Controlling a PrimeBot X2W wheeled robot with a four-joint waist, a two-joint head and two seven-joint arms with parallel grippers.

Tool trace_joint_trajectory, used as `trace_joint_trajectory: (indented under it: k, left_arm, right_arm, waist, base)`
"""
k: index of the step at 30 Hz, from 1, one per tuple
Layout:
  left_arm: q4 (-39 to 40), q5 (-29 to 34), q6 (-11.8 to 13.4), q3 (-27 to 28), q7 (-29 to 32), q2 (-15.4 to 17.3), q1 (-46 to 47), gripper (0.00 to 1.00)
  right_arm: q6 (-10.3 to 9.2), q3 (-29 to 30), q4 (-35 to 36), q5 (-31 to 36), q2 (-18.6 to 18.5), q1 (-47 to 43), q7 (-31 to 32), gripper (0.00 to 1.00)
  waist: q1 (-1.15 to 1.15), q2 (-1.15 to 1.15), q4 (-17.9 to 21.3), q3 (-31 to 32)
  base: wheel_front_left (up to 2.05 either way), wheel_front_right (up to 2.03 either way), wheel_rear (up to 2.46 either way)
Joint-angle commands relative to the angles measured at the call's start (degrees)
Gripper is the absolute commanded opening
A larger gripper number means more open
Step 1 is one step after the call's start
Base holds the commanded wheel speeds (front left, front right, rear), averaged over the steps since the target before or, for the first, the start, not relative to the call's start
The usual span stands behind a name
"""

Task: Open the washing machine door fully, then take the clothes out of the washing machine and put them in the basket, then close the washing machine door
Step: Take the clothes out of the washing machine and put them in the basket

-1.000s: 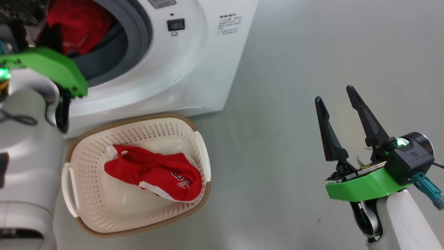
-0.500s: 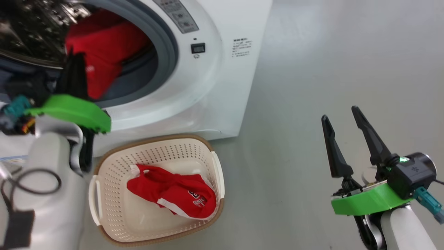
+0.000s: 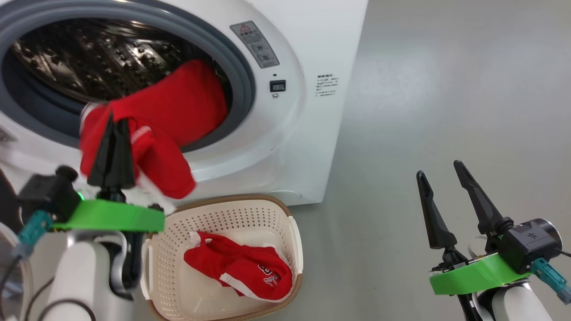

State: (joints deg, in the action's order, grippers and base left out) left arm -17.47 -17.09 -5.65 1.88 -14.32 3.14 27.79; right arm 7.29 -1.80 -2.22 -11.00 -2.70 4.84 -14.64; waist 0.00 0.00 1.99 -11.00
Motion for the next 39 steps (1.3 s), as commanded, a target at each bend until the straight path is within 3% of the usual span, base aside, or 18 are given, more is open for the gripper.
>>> trace_joint_trajectory:
  k: [1, 13, 20, 31, 39]
  left_arm:
    - [3.32, 0.96, -0.55, 1.37, -0.67, 1.08, -1.08, 0.0]
    - [18.56, 1.27, 0.78, -0.29, -0.67, -0.03, -10.74, 0.0]
    - [19.6, 0.46, 1.76, -1.83, -0.68, -0.14, -13.75, 0.0]
    - [9.25, -4.34, 2.15, -5.33, -0.68, -0.24, -10.27, 0.0]
    - [-7.54, -5.65, 2.52, -7.51, -0.68, -0.25, -3.62, 0.0]
  right_arm:
    - [0.2, -0.95, 1.57, -0.19, -0.18, 0.08, -0.36, 1.0]
    - [0.2, -1.72, 0.99, -0.05, -0.18, -0.76, -0.36, 1.0]
    - [0.2, -2.05, 1.03, -0.19, -0.18, -0.76, -0.36, 1.0]
    - [0.2, -2.39, 1.34, 0.19, -0.18, 1.35, -0.36, 1.0]
    - [0.2, -3.07, 1.71, -0.37, -0.18, 3.28, -0.36, 1.0]
  waist:
    - [0.0, 0.0, -0.85, 0.8]
    - [0.0, 0.0, -2.32, 1.36]
    - [0.0, 0.0, -2.33, 0.97]
    - [0.0, 0.0, -1.03, -3.27]
    - [0.0, 0.0, 0.71, -7.23]
  base:
    - [0.0, 0.0, 0.0]
    - [0.0, 0.0, 0.0]
    - [0.0, 0.0, 0.0]
    - [0.0, 0.0, 0.0]
    - [0.0, 0.0, 0.0]
